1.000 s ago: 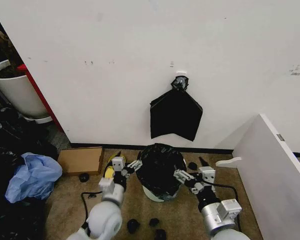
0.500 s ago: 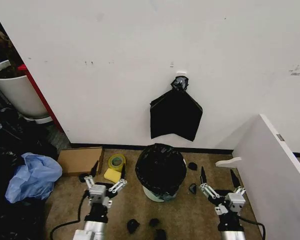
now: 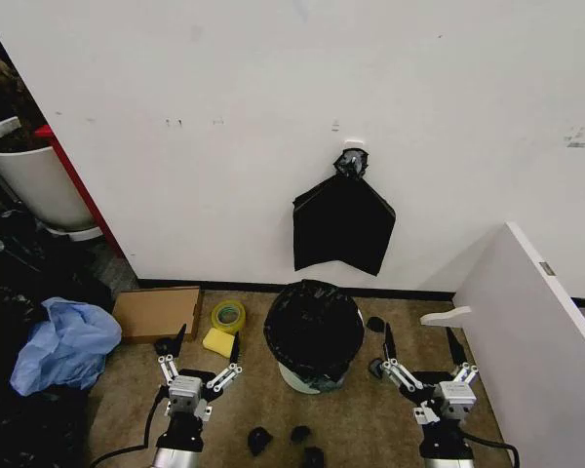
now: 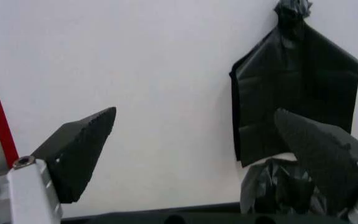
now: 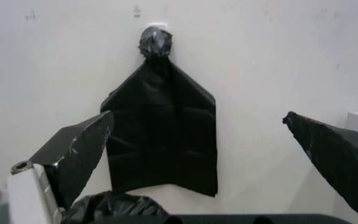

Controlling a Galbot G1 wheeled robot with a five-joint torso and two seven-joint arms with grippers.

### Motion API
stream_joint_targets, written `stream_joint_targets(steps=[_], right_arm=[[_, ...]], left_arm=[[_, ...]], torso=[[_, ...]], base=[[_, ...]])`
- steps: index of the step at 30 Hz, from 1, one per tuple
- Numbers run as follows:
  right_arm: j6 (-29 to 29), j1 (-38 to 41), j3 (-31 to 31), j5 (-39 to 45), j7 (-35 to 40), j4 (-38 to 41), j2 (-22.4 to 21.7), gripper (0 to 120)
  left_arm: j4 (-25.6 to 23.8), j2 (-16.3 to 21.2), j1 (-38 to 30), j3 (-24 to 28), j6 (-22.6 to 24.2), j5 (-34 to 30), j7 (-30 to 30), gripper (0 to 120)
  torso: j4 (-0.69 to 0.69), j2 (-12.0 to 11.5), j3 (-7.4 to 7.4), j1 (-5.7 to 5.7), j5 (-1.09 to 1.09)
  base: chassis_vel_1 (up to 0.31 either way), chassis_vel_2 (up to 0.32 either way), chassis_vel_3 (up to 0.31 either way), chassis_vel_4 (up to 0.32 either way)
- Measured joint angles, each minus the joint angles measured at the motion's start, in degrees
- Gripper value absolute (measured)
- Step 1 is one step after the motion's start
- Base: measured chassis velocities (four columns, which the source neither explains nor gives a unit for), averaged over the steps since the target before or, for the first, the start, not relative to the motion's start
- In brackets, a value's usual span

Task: Place the garbage bag over the trash bin.

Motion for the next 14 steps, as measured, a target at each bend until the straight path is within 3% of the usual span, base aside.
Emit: stream_joint_targets(steps=[14], right_arm=[[-0.3,-0.1,-2.8,-2.9,0.3,-0.4,1.2,100]], left_arm=[[-2.3,0.0,0.5,-0.1,0.4,0.0,-0.3,100]], torso=[[0.00,0.0,0.00,0.00,0.00]], base=[[0.000,0.000,0.000,0.000]])
